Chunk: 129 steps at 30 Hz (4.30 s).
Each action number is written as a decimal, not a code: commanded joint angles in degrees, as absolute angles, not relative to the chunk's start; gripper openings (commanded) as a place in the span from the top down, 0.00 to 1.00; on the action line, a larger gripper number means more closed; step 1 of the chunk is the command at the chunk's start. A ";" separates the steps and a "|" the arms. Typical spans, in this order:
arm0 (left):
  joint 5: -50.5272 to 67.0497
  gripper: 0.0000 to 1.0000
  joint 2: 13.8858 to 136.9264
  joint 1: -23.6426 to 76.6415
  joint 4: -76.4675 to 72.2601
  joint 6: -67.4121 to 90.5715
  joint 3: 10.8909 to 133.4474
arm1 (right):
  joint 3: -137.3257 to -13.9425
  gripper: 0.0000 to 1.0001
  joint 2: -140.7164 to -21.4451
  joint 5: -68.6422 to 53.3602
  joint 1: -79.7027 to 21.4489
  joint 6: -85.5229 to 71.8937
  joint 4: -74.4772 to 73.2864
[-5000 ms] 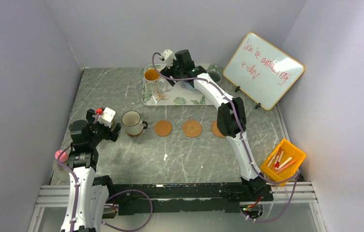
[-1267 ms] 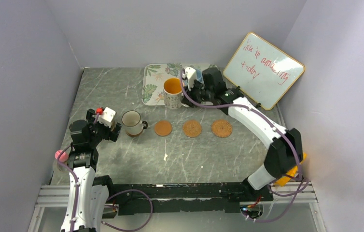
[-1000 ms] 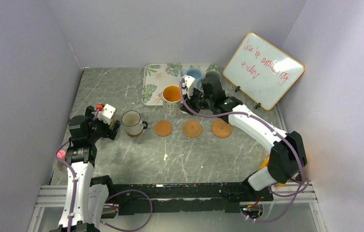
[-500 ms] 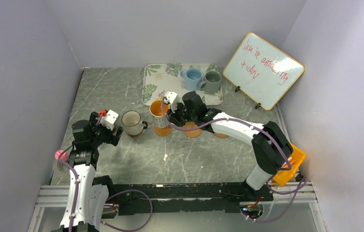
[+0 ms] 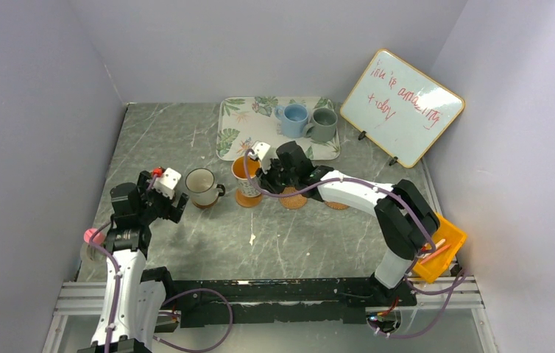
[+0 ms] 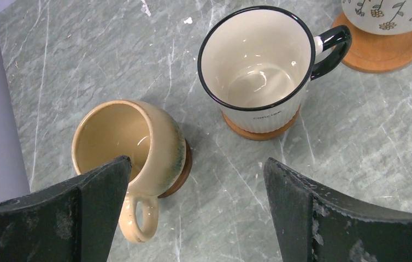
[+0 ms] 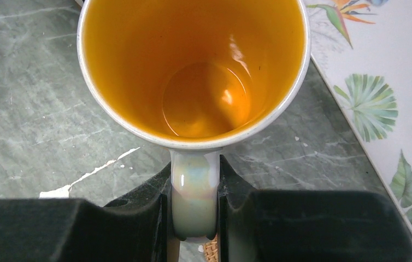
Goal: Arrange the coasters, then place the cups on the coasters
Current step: Place the cup on the coaster.
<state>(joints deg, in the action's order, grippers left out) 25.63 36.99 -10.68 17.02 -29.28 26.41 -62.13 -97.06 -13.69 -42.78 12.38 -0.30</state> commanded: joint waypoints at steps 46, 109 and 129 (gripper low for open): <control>27.15 0.04 36.12 -10.99 15.38 -29.57 25.81 | -60.30 1.00 -98.01 -21.62 -41.59 11.01 13.52; 28.03 0.04 36.60 -11.07 15.73 -29.97 25.77 | -59.59 0.94 -99.65 -23.19 -41.75 13.62 13.27; 28.21 0.04 36.66 -11.07 15.73 -29.97 25.76 | -59.76 0.81 -99.32 -23.64 -42.01 15.44 12.23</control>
<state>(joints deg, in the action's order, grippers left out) 26.28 36.91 -10.79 17.02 -29.34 25.96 -57.23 -100.07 -21.19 -41.76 13.98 7.42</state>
